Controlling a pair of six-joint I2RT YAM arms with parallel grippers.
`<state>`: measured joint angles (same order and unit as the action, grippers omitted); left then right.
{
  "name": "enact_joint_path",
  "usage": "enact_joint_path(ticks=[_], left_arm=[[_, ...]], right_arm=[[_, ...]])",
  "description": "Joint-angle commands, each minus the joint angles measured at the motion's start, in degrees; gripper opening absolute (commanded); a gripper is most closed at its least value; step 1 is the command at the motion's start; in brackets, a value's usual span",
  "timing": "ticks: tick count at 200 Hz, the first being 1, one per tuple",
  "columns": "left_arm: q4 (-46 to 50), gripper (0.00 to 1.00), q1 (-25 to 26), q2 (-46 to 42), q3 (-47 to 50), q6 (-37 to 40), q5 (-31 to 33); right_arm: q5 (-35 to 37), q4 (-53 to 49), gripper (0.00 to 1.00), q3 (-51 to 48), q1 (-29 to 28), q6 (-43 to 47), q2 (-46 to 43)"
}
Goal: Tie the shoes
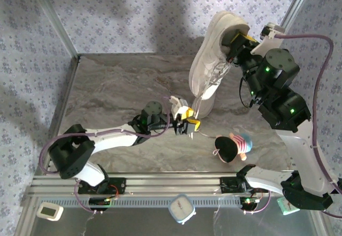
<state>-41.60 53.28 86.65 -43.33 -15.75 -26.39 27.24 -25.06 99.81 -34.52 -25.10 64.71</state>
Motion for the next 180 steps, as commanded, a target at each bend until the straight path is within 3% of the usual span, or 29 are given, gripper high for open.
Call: enact_joint_path(ticks=[1, 25, 46, 66, 96, 122, 141, 180], left_arm=[[-4.79, 0.55, 0.68, 1.57, -3.19, -0.92, -1.58], [-5.24, 0.29, 0.87, 2.47, -3.89, -1.25, -2.42], [-3.59, 0.00, 0.78, 0.74, -2.71, -0.04, -2.26], [1.88, 0.00, 0.69, -4.00, -0.46, 2.01, 0.52], [17.62, 0.00, 0.62, -19.27, 1.92, 6.90, 4.83], [35.61, 0.00, 1.01, -30.30, -1.49, 13.30, -2.05], [46.11, 0.00, 1.48, -35.55, -4.43, 15.28, -2.21], [59.36, 0.00, 1.48, -40.01, -9.09, 12.15, 10.55]], right_arm=[[0.18, 6.09, 0.00, 0.81, 0.44, -2.58, -2.28], [0.71, 5.58, 0.00, 0.64, 0.75, -2.41, -2.61], [2.04, 4.50, 0.00, 0.56, 1.17, -1.85, -2.99], [3.63, 1.90, 0.00, 0.99, 1.92, -0.47, -2.90], [5.43, -6.10, 0.00, 3.70, 2.83, 0.95, -0.46], [1.91, -14.76, 0.00, 7.83, 2.82, 0.35, 4.52], [-2.43, -17.24, 0.00, 7.04, 2.64, -1.87, 6.99], [-6.60, -15.75, 0.00, -1.68, -0.25, -9.71, 10.22]])
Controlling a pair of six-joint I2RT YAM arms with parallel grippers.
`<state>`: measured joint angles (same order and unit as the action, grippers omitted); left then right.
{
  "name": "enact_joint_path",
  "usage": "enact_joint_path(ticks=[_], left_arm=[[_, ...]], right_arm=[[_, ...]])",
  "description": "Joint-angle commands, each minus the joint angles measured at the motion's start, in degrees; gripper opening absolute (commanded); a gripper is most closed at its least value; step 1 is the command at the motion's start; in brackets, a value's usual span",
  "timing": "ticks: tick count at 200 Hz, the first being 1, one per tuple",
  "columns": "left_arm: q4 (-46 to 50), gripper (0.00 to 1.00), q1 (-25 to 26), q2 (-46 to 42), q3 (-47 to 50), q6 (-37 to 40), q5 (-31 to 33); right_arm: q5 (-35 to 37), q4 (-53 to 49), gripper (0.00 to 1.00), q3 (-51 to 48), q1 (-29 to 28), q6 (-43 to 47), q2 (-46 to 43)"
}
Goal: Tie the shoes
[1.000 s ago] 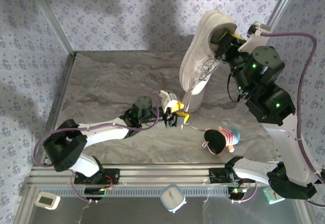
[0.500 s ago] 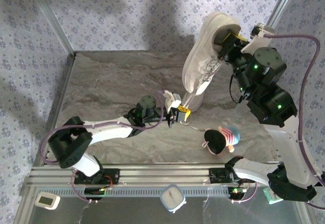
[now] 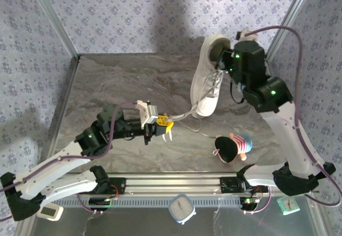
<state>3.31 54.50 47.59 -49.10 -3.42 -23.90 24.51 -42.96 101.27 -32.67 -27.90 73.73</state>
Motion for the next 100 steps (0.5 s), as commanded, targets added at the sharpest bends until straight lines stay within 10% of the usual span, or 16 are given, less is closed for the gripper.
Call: enact_joint_path(ticks=[1, 100], left_arm=[[14.66, 0.00, 0.26, -1.03, -3.43, -0.27, 8.38], [24.77, 0.00, 0.26, -4.21, 1.02, -16.56, 19.87]], right_arm=[[-3.87, 2.12, 0.00, -3.38, -2.25, -7.17, 1.39], [-13.06, 7.74, 0.00, -11.87, -11.07, -20.40, 21.97]])
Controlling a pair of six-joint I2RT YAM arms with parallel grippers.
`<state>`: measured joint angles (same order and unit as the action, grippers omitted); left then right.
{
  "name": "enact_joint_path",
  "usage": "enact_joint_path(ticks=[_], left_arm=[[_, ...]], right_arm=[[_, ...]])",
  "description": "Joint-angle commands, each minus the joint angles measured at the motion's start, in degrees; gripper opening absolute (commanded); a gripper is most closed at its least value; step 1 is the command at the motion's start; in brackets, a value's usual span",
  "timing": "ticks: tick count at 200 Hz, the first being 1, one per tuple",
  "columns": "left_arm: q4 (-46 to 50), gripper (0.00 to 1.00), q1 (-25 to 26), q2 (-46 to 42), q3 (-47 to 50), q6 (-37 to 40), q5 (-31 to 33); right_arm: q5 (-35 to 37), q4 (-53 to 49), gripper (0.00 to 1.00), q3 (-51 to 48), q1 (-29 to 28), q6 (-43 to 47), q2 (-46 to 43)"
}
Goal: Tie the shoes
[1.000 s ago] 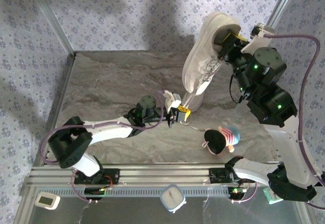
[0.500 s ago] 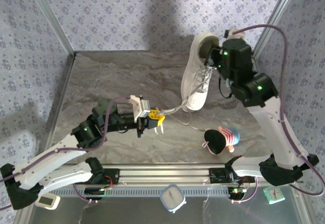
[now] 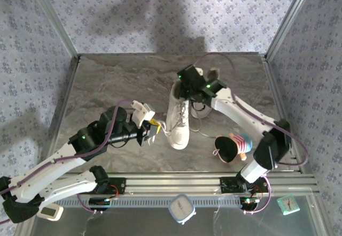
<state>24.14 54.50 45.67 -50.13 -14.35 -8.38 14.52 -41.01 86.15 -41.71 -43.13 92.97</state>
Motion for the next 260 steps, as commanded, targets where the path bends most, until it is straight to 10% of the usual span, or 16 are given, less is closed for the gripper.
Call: enact_joint_path(ticks=[1, 99, 132, 160, 220, 260], left_arm=[[4.05, 0.00, 0.26, -2.36, 2.14, -5.75, 4.48], [4.56, 0.00, -3.80, -6.05, 12.37, -15.69, 6.73], [3.79, 0.00, -4.20, -6.12, 12.95, -16.41, 6.03], [1.93, 0.00, -4.27, -5.91, 13.13, -16.56, 4.68], [-1.38, 0.00, -4.39, -6.13, 9.17, -19.29, -0.88], [-6.41, 0.00, -4.28, -2.29, 5.40, -20.04, -4.24]], right_arm=[[-3.08, 5.87, 0.00, 3.29, -2.08, -5.23, 3.05], [-3.47, 9.03, 0.00, 10.62, -3.63, -2.49, 21.12], [-5.32, 9.64, 0.35, 11.82, -3.47, -1.06, 21.59], [-4.06, 9.59, 0.55, 11.40, -3.16, 0.83, 17.09], [5.12, 17.64, 0.54, -9.76, -1.71, 5.75, -7.28], [-1.63, 23.97, 0.52, -24.90, 1.60, 10.91, -21.80]])
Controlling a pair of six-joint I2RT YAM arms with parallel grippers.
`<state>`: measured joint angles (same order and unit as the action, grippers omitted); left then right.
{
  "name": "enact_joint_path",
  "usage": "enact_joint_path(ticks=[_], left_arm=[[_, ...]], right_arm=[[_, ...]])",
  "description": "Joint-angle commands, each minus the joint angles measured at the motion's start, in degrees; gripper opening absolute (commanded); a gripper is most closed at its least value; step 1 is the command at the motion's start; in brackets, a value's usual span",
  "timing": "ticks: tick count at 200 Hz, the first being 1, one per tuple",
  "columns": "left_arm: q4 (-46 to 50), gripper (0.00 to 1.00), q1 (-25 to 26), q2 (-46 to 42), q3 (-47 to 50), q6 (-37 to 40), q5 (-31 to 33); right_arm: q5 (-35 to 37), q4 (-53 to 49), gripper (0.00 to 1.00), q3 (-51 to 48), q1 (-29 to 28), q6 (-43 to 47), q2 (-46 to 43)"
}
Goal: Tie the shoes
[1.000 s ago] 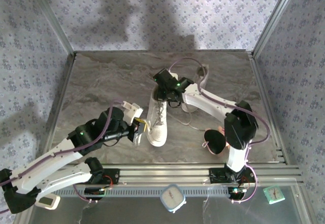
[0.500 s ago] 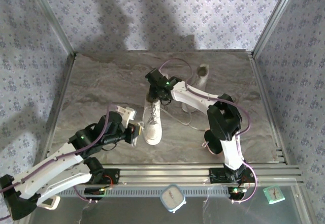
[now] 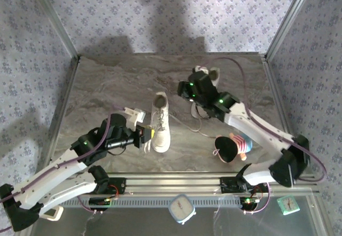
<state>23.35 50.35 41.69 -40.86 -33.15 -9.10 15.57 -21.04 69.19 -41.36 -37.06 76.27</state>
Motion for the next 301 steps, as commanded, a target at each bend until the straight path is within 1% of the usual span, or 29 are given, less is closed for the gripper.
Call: enact_joint_path(ticks=[1, 15, 32, 67, 92, 120, 133, 155, 172, 179, 187, 202, 214, 232, 251, 270, 301], left_arm=[[-5.74, 0.00, -0.15, 1.79, -3.96, -1.23, -3.62], [-8.10, 0.00, -0.16, 3.75, -5.25, -1.14, -3.81], [-10.04, 0.00, -0.10, 7.44, -7.66, -0.72, -4.02], [-15.22, 0.00, 1.89, 17.41, -12.90, 0.38, -5.84], [-15.80, 0.00, 4.33, 23.59, -15.56, 1.84, -6.94], [-18.35, 0.00, 5.11, 29.00, -12.81, 0.45, -8.27], [-21.80, 0.00, 5.11, 30.64, -10.92, -1.32, -8.52], [-27.66, 0.00, 5.06, 31.11, -8.99, -4.29, -7.67], [-28.94, 0.00, 4.70, 30.33, -9.10, -5.14, -6.95], [-28.91, 0.00, 4.23, 29.90, -9.19, -5.41, -7.15], [-28.84, 0.00, 3.55, 29.47, -9.32, -5.97, -7.77], [-28.65, 0.00, 1.97, 28.36, -9.24, -7.41, -9.11], [-28.29, 0.00, 0.86, 27.33, -9.17, -8.51, -9.86], [-27.42, 0.00, -0.15, 25.66, -9.40, -9.04, -10.82], [-26.81, 0.00, -0.40, 23.83, -9.50, -9.21, -10.85], [-26.39, 0.00, -0.48, 22.11, -9.37, -9.32, -10.76], [-25.96, 0.00, -0.58, 20.15, -8.98, -9.55, -10.57]], right_arm=[[-2.71, 4.12, 0.52, -8.24, 1.27, 4.95, -5.49], [-2.13, 4.73, 0.52, -12.57, 2.02, 5.38, -9.89], [-0.55, 3.42, 0.52, -16.57, 3.76, 3.89, -14.57], [0.65, -0.51, 0.52, -21.86, 9.46, 1.46, -23.66], [-0.54, -3.18, 0.53, -23.22, 12.33, 1.46, -27.18], [-1.72, -4.38, 0.54, -25.11, 13.05, 2.20, -29.30], [-5.65, -3.03, 0.54, -26.61, 12.99, 4.06, -30.06], [-15.45, 0.62, 0.55, -30.51, 12.41, 7.35, -32.59], [-22.14, 4.13, 0.58, -34.20, 11.37, 10.57, -36.04], [-23.84, 5.95, 0.59, -35.77, 10.66, 11.20, -37.40], [-25.16, 8.12, 0.62, -37.39, 9.71, 11.35, -38.73], [-28.63, 12.53, 0.71, -40.02, 7.53, 12.26, -39.79], [-32.29, 15.65, 0.72, -40.91, 5.59, 13.96, -39.19], [-37.63, 19.91, 0.68, -41.11, 2.83, 15.75, -37.48], [-42.39, 24.80, 0.63, -40.55, 1.28, 16.10, -34.97], [-43.48, 27.78, 0.58, -39.19, 0.46, 16.47, -31.82], [-46.29, 32.17, 0.54, -36.97, 0.01, 16.55, -27.41]])
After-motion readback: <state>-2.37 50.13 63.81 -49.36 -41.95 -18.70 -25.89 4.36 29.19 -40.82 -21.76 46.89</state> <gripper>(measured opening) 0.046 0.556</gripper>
